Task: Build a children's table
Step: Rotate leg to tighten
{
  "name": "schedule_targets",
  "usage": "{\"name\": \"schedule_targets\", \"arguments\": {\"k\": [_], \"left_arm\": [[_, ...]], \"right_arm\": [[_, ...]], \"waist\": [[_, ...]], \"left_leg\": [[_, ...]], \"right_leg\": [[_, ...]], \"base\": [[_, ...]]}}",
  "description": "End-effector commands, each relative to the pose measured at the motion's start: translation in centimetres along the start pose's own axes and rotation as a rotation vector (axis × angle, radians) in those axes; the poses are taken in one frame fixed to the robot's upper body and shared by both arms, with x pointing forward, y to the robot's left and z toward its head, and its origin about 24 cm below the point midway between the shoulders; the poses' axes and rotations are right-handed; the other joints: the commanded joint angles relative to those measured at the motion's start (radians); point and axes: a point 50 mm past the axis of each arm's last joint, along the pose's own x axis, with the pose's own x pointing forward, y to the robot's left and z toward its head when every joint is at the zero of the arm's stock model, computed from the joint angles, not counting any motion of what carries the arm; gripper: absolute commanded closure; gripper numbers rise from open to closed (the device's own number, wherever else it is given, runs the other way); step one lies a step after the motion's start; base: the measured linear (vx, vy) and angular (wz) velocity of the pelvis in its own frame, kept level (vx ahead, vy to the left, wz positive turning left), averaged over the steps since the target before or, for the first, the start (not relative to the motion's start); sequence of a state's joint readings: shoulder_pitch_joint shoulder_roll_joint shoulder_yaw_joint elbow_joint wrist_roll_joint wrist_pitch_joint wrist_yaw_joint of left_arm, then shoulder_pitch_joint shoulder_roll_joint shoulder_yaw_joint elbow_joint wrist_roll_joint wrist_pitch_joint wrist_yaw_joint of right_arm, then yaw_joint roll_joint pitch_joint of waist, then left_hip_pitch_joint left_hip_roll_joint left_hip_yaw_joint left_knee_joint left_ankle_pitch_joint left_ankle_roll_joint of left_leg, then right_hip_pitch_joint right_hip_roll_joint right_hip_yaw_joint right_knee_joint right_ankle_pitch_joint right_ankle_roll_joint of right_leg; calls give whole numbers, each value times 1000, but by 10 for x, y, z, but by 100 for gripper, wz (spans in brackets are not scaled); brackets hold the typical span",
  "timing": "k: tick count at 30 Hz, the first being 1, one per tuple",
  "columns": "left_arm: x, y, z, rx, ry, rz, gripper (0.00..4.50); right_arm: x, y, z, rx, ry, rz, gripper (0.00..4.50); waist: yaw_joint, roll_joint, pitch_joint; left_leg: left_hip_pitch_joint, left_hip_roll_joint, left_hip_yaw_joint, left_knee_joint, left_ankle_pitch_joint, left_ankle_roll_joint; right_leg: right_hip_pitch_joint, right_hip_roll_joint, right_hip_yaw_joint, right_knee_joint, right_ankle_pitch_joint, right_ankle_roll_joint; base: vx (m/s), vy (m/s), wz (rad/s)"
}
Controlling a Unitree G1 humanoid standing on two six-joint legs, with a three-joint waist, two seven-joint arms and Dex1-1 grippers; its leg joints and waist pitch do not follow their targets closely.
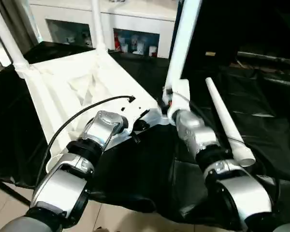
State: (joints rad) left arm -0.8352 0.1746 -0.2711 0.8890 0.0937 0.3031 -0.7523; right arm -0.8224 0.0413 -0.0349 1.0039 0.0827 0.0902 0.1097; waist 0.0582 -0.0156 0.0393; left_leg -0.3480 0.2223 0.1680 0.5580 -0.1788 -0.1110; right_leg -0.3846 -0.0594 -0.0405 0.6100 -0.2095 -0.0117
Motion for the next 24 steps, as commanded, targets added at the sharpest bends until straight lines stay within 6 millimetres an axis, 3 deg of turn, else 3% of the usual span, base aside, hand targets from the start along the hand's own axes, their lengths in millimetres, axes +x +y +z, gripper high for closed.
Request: {"name": "schedule_targets", "arguments": {"k": [1,6,8,9,10,11,12,16,18,20,23,24], "left_arm": [[-3,4,23,57,-80,20,450],[-8,2,21,122,-100,-26,450],[-12,0,17,140,-113,-81,450],[-14,-1,16,149,-116,-94,450],[-14,-1,16,149,-116,-94,450],[-17,0,12,158,-111,-112,450],[-19,-1,10,162,-113,-126,450],[-27,-3,4,186,-117,-197,450],[-34,-6,0,223,-139,-259,450],[-37,-7,-2,236,-149,-287,450],[-43,-11,-3,251,-184,-346,450],[-44,-11,-4,254,-189,-357,450]], "right_arm": [[-7,15,-46,50,159,115,141],[-9,8,-30,60,45,202,96],[-16,-5,-22,21,-7,281,91],[-20,-11,-21,0,-7,312,68],[-20,-11,-21,0,-7,312,68],[-26,-18,-20,-28,-7,372,68],[-29,-22,-19,-45,-10,394,68],[-44,-36,-15,-149,-10,531,68],[-56,-43,-15,-207,18,627,68],[-61,-47,-15,-240,42,674,68],[-69,-53,-16,-276,88,737,68],[-70,-54,-16,-281,93,741,68]], "waist": [[2,16,-40],[5,16,-45],[6,15,-50],[9,14,-55],[9,14,-55],[7,16,-60],[8,15,-59],[11,17,-61],[16,10,-60],[22,13,-59],[32,7,-56],[35,11,-56]], "left_leg": [[2,4,2,-72,-317,-28],[-1,6,3,-69,-264,-9],[-5,6,4,-64,-203,-1],[-10,5,6,-56,-144,23],[-10,5,6,-56,-144,23],[-11,1,8,-49,-85,41],[-12,0,8,-48,-75,49],[-10,4,9,-43,-75,73],[-12,4,12,-40,-70,82],[-9,6,13,-40,-85,83],[-8,9,16,-41,-115,70],[-7,10,14,-41,-109,66]], "right_leg": [[26,-66,40,-92,-256,-163],[33,-67,40,-87,-191,-178],[41,-65,39,-74,-82,-198],[49,-61,37,-62,48,-219],[49,-61,37,-62,48,-219],[50,-56,35,-51,168,-239],[53,-55,34,-50,191,-243],[52,-56,33,-46,229,-265],[54,-55,33,-43,242,-275],[52,-56,32,-45,214,-273],[48,-58,33,-49,124,-260],[47,-59,33,-47,112,-261]], "base": [[0,0,0],[0,0,0],[0,0,0],[0,0,0],[0,0,0],[0,0,0],[0,0,0],[0,0,0],[0,0,0],[0,0,0],[0,0,0],[0,0,0]]}}
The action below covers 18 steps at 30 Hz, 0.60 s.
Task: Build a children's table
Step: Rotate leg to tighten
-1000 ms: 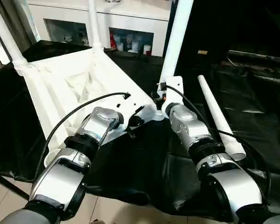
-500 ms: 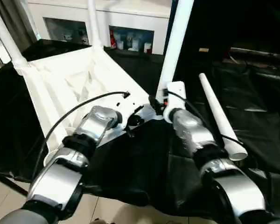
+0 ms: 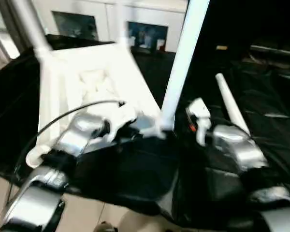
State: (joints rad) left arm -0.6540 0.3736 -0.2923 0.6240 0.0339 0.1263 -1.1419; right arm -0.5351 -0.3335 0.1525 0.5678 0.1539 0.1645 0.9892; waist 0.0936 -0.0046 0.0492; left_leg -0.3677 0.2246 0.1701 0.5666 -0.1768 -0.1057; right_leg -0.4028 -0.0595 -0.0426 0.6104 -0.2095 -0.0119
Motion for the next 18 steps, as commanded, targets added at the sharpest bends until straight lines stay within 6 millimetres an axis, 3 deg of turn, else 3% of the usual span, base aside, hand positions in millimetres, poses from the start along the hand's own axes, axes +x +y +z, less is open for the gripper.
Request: {"name": "schedule_targets", "arguments": {"k": [1,2,4,8,16,18], "left_arm": [[4,-6,22,82,-102,-75,450],[2,-7,22,78,-103,-89,450],[0,-10,20,80,-100,-105,450],[-3,-16,16,83,-99,-145,450],[-3,-17,14,80,-91,-149,450],[-4,-18,13,78,-88,-150,450]], "right_arm": [[-2,3,1,-21,19,42,68],[-4,3,1,-25,27,45,68],[-6,2,1,-35,34,50,68],[-11,4,2,-40,28,90,68],[-12,7,3,-42,4,113,68],[-10,10,4,-40,-16,128,94]], "waist": [[0,-1,-66],[-1,-7,-66],[1,-3,-66],[3,-8,-68],[4,-6,-70],[6,-5,-72]], "left_leg": [[11,8,13,-49,-101,60],[10,8,13,-49,-99,61],[10,6,13,-48,-92,59],[7,6,13,-45,-70,69],[8,3,13,-41,-68,73],[9,2,13,-39,-53,78]], "right_leg": [[64,-58,35,-47,111,-258],[65,-59,35,-47,110,-257],[63,-59,36,-46,101,-254],[67,-58,36,-41,128,-249],[64,-57,35,-39,119,-249],[65,-56,35,-36,146,-252]], "base": [[0,0,0],[0,0,0],[0,0,0],[0,0,0],[0,0,0],[0,0,0]]}}
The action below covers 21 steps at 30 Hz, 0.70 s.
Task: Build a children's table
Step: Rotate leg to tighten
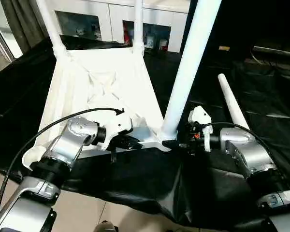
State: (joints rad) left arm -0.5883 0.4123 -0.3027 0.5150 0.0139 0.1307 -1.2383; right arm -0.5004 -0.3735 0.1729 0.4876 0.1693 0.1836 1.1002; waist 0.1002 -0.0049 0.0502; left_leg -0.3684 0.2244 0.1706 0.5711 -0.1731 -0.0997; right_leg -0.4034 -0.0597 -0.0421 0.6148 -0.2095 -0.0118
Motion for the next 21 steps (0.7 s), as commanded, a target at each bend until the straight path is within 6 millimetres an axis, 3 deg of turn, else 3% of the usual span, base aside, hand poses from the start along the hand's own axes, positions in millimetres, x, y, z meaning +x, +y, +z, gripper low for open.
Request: {"name": "schedule_targets", "arguments": {"k": [1,7,15,17,19,21], "left_arm": [[3,-3,17,50,-78,-49,450],[3,-3,17,47,-75,-47,450],[5,1,15,20,-67,6,450],[11,11,15,-35,-56,123,450],[22,25,17,-113,-45,287,450],[24,26,18,-124,-43,310,450]], "right_arm": [[0,3,3,-11,-36,17,94],[2,5,1,-3,-37,25,157],[5,4,-8,48,-23,-43,170],[12,-5,-18,116,8,-225,171],[24,-10,-33,216,45,-438,171],[27,-10,-34,242,43,-473,172]], "waist": [[0,-6,-74],[1,-5,-73],[0,-4,-71],[-5,-5,-68],[-15,-5,-63],[-18,-5,-61]], "left_leg": [[9,2,12,-42,-48,77],[9,2,12,-42,-62,75],[8,1,11,-42,-91,58],[9,0,10,-44,-107,45],[12,-3,9,-47,-144,4],[15,-2,6,-51,-183,-18]], "right_leg": [[66,-55,34,-39,164,-253],[66,-56,33,-40,138,-256],[64,-58,34,-43,87,-249],[62,-57,35,-46,51,-243],[58,-59,36,-57,-52,-228],[58,-63,37,-64,-147,-208]], "base": [[0,0,0],[0,0,0],[0,0,0],[0,0,0],[0,0,0],[0,0,0]]}}
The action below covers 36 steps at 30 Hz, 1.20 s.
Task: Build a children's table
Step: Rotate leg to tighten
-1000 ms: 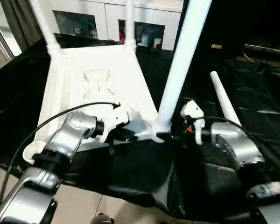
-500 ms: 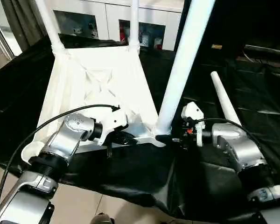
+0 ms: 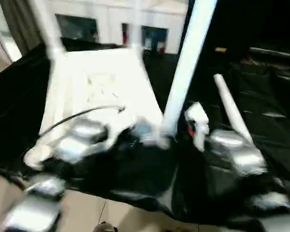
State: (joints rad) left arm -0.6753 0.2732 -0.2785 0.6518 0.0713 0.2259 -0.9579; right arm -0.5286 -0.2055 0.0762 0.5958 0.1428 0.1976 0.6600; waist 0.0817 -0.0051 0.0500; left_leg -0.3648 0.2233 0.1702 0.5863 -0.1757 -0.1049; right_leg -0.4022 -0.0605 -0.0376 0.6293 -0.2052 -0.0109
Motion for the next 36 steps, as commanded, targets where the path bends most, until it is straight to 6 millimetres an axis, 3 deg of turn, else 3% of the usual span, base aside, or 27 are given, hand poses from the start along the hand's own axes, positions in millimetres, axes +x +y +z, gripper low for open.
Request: {"name": "schedule_targets", "arguments": {"k": [1,3,5,6,10,12,13,18,24,25,28,29,36], "left_arm": [[-1,8,10,-22,-55,85,450],[4,8,12,-44,-58,110,450],[20,5,22,-73,-66,157,450],[29,1,28,-78,-72,168,450],[45,-12,40,-43,-92,129,450],[45,-13,40,-33,-94,115,450],[44,-14,39,-24,-94,100,450],[36,-12,33,-6,-92,59,450],[27,-9,27,8,-90,24,450],[16,-8,20,30,-101,-38,450],[6,-9,17,59,-119,-106,450],[1,-10,15,68,-128,-144,450],[-20,-13,6,104,-117,-273,450]], "right_arm": [[-1,-1,-30,66,129,-91,172],[3,0,-33,111,130,-164,173],[16,10,-38,191,141,-269,173],[24,19,-38,203,141,-283,173],[41,38,-26,164,75,-210,173],[40,38,-24,164,61,-199,173],[39,36,-22,173,43,-191,117],[35,29,-13,119,15,-159,84],[27,18,-4,27,-25,-95,84],[13,10,0,-38,-28,25,84],[2,4,2,-68,-23,106,84],[-4,2,3,-80,-17,151,84],[-21,-4,8,-156,23,332,84]], "waist": [[-1,-7,-60],[1,-7,-61],[-2,2,-61],[-2,0,-61],[0,0,-59],[0,2,-60],[1,1,-61],[2,-2,-62],[2,-3,-65],[2,-5,-66],[6,-2,-68],[7,-5,-68],[15,2,-65]], "left_leg": [[11,-2,8,-65,-186,-10],[8,-4,7,-65,-183,-3],[8,-5,6,-66,-178,-10],[12,-4,7,-66,-180,-15],[13,-4,5,-69,-222,-11],[11,-4,4,-70,-218,-5],[10,-5,5,-70,-213,-3],[8,-5,5,-69,-198,7],[4,-4,7,-66,-153,28],[4,-4,7,-65,-147,34],[2,-1,8,-61,-127,60],[2,0,8,-61,-125,61],[6,7,11,-62,-145,61]], "right_leg": [[55,-61,35,-82,-167,-197],[57,-62,35,-83,-171,-189],[51,-61,37,-84,-178,-184],[50,-60,37,-87,-173,-182],[50,-62,36,-93,-214,-170],[51,-61,36,-92,-200,-169],[52,-60,36,-91,-184,-170],[54,-60,35,-88,-153,-179],[59,-62,36,-82,-87,-200],[60,-60,35,-81,-74,-204],[61,-59,33,-75,-11,-226],[63,-59,33,-72,0,-230],[55,-59,31,-68,-11,-250]], "base": [[0,0,0],[0,0,0],[0,0,0],[0,0,0],[0,0,0],[0,0,0],[0,0,0],[0,0,0],[0,0,0],[0,0,0],[0,0,0],[0,0,0],[0,0,0]]}}
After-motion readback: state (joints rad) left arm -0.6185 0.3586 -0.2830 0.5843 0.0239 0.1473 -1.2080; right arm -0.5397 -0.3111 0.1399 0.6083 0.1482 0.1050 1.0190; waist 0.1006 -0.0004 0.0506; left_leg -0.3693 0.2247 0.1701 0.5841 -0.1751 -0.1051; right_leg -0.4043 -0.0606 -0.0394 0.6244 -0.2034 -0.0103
